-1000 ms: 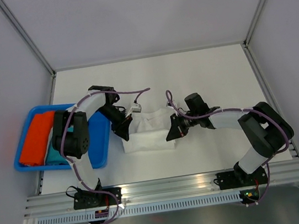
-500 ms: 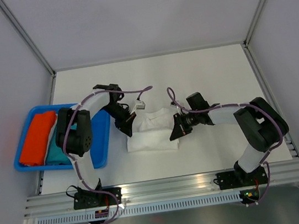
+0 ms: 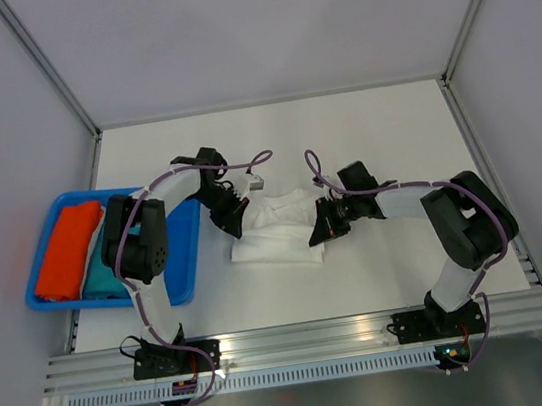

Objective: Roll the t-shirts
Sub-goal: Roll the tshirt

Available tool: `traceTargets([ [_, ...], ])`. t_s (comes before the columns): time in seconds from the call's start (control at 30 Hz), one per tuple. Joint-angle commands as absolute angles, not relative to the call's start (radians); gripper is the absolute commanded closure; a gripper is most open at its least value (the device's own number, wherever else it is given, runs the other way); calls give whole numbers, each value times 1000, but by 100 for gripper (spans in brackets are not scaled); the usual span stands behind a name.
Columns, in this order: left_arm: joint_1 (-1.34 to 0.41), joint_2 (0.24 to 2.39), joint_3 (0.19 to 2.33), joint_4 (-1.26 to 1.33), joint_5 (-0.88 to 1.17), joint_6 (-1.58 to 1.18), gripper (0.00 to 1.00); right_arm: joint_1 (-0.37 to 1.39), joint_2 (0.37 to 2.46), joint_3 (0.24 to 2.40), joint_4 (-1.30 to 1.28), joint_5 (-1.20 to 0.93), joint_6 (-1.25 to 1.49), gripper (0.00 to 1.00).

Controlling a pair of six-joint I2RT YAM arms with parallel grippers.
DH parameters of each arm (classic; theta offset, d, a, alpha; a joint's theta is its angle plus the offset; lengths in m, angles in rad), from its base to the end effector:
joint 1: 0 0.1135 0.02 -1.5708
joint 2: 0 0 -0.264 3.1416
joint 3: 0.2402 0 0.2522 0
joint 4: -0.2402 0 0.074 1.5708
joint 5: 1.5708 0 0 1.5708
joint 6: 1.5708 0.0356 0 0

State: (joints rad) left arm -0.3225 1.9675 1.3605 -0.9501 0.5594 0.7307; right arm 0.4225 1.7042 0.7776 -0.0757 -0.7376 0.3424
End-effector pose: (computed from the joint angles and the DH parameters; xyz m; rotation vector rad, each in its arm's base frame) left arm 0.3344 -0.1317 0.1624 1.4650 2.5086 -0.8131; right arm 0.2677 0.1466 0.1308 -0.4014 2.6120 1.2279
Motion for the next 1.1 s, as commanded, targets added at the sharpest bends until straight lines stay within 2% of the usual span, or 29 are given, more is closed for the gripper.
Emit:
traceTargets([
  [0.0,-314,1913,1358,-890,483,719,84,403,1730,793,-150,-664,347,91],
  [0.03,-314,1876,1371,-888,495,722,77,403,1729,804,-156,-670,347,93],
  [0.1,-314,1833,1382,-878,518,736,72,403,1733,814,-161,-687,347,96],
  [0.13,-316,1786,1385,-868,522,744,66,403,1733,819,-167,-692,347,97],
  [0.3,-356,1609,1312,-755,474,860,57,403,1738,836,-178,-692,356,98],
  [0.33,-368,1577,1254,-735,462,885,52,403,1741,833,-169,-695,362,98],
  [0.5,-509,1395,1010,-605,356,1078,40,403,1755,830,-138,-704,370,99],
  [0.73,-592,1362,769,-425,178,1213,36,403,1776,831,-133,-724,356,100],
  [0.97,-592,1468,779,-449,189,1207,37,403,1793,848,-153,-729,334,100],
  [1.07,-594,1517,787,-454,190,1189,39,403,1795,861,-158,-727,331,96],
])
